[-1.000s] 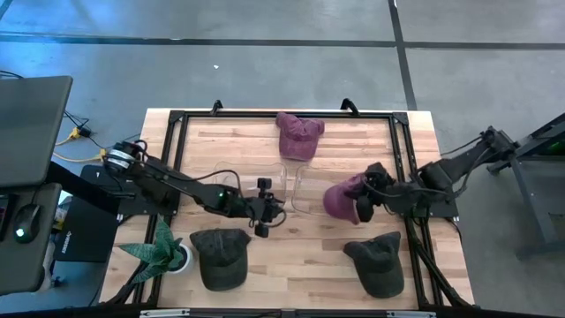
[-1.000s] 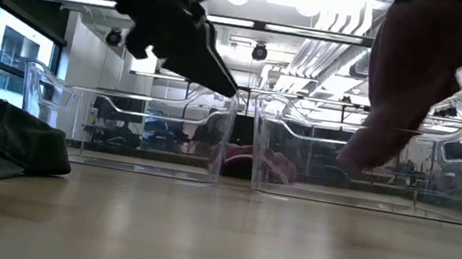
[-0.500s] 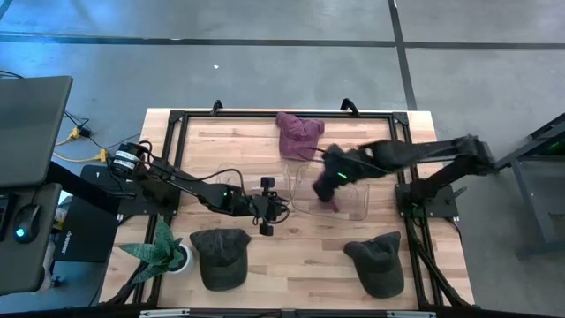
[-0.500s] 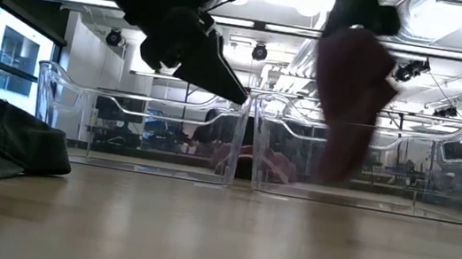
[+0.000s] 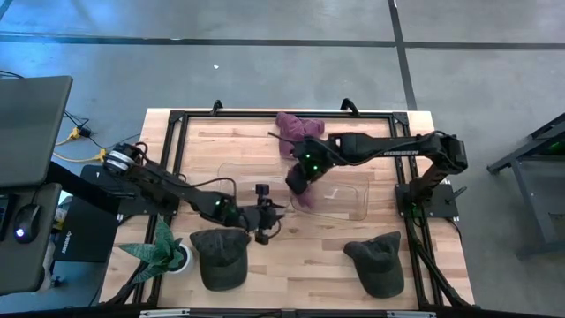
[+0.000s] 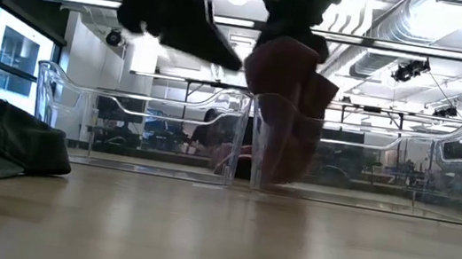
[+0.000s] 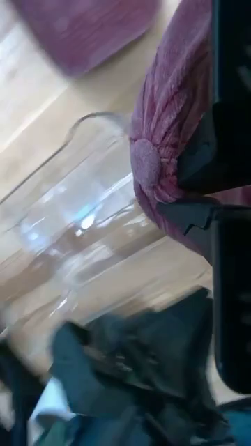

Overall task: Pick & Place hat
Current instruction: Put the bottom red cap into the right transparent bin

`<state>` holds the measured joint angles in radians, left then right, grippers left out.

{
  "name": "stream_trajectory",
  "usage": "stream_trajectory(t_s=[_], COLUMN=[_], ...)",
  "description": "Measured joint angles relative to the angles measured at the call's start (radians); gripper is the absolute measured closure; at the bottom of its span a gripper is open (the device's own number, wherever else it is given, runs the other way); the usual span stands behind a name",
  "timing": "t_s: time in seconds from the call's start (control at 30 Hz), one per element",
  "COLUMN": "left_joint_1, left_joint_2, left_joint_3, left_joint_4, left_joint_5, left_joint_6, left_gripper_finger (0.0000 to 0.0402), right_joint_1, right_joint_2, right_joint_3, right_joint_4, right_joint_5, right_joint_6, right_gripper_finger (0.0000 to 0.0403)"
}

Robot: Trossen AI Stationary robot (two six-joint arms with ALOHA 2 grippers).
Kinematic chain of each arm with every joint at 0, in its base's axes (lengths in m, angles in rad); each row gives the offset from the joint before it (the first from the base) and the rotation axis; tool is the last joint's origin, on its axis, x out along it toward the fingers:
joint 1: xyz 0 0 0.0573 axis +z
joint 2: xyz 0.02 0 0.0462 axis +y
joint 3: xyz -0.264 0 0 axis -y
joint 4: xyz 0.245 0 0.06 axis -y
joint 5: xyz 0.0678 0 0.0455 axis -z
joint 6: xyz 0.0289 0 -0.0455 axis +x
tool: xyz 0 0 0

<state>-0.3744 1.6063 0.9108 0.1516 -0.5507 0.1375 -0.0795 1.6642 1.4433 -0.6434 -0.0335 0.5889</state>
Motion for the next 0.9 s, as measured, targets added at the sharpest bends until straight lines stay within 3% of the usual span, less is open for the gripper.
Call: stream_trajectory(t_s=[0.23,0.53,0.7,0.9], left_joint_1=[-0.072,-0.126,-0.126,-0.141], left_joint_2=[-0.059,-0.074,-0.074,-0.082], left_joint_3=[0.000,0.000,0.000,0.000], left_joint_4=[0.019,0.020,-0.004,-0.006], left_joint_5=[-0.043,-0.066,-0.096,-0.107], left_joint_6=[0.047,0.045,0.033,0.023], left_gripper_finger=[0.0292,0.0292,0.0292,0.0292], right_joint_1=[0.000,-0.007,-0.006,-0.006], right_joint_2=[0.011,0.054,0.055,0.073], right_joint_3=[0.000,-0.040,-0.053,-0.053], right_joint_4=[0.181,0.273,0.347,0.384], right_joint_5=[-0.043,-0.067,-0.111,-0.133], right_joint_6=[-0.071,-0.105,-0.119,-0.120], right_gripper_finger=[0.0394,0.0359,0.0320,0.0244])
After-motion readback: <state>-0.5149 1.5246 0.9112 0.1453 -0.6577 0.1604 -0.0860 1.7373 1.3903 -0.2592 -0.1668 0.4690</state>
